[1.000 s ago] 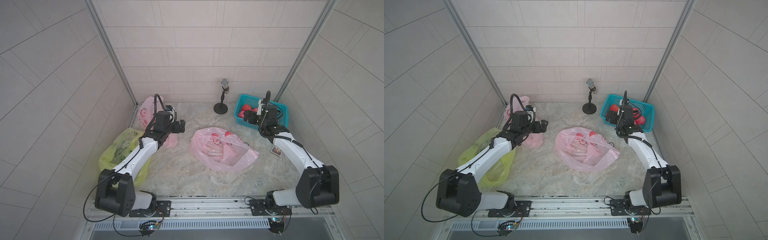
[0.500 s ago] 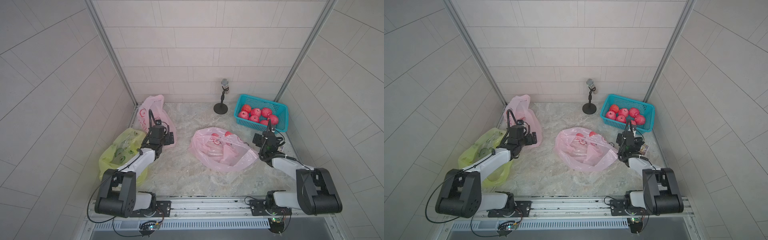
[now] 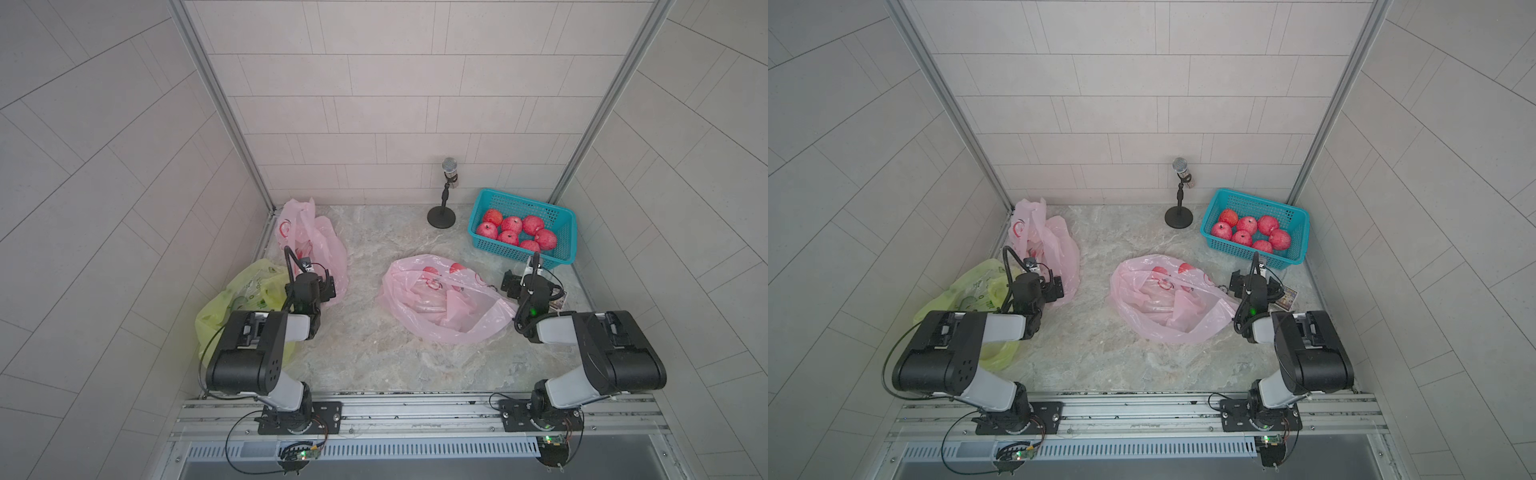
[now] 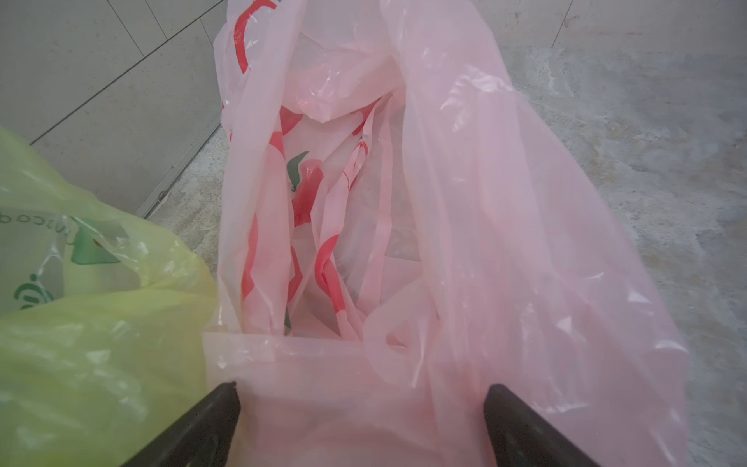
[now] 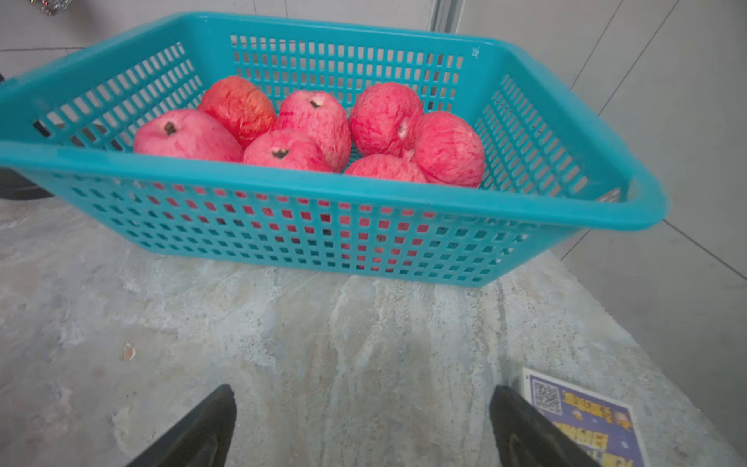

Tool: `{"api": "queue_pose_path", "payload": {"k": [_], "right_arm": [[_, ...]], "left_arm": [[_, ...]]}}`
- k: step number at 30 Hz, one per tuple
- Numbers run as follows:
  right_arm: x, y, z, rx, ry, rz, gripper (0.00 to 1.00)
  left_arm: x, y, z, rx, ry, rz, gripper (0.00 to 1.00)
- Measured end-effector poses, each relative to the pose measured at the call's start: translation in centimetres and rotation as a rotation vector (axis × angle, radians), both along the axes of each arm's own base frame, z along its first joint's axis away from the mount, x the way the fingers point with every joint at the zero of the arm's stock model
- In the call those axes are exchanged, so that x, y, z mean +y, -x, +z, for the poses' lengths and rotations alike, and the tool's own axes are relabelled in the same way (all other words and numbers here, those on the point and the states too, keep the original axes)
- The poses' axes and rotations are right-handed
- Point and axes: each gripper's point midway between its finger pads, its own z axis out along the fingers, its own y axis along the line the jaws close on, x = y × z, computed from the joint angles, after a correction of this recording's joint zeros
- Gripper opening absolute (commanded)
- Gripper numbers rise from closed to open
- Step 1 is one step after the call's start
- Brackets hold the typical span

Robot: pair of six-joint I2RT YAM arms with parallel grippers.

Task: Untie the knot of a plastic bag & take out the apple
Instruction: Reset both arms

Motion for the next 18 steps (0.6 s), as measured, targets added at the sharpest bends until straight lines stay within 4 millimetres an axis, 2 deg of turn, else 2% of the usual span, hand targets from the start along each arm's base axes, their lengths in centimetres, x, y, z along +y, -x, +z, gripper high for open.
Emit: {"api": "queue_pose_path", "payload": {"k": [2, 6, 9, 18], "right_arm": [[0.3, 0.1, -1.0, 0.035, 0.002, 0.017, 1.0], [0.5, -1.0, 0.5, -0.016, 0.01, 0.035, 1.0], [0.6, -1.2, 0.8, -0.024, 0.013, 0.042, 1.0], [1.3, -1.6, 1.2, -0.036, 0.02, 0.086, 1.0]], "left_arm": [[0.0, -0.1, 0.2, -0.017, -0.001, -0.006, 1.0], [-0.6, -1.0, 1.6, -0.074, -0.004, -0.041, 1.0], [-0.9, -1.7, 2.3, -0.093, -0.004, -0.064, 1.0], [-1.2, -1.8, 2.3, -0.093, -0.008, -0.084, 1.0]]}}
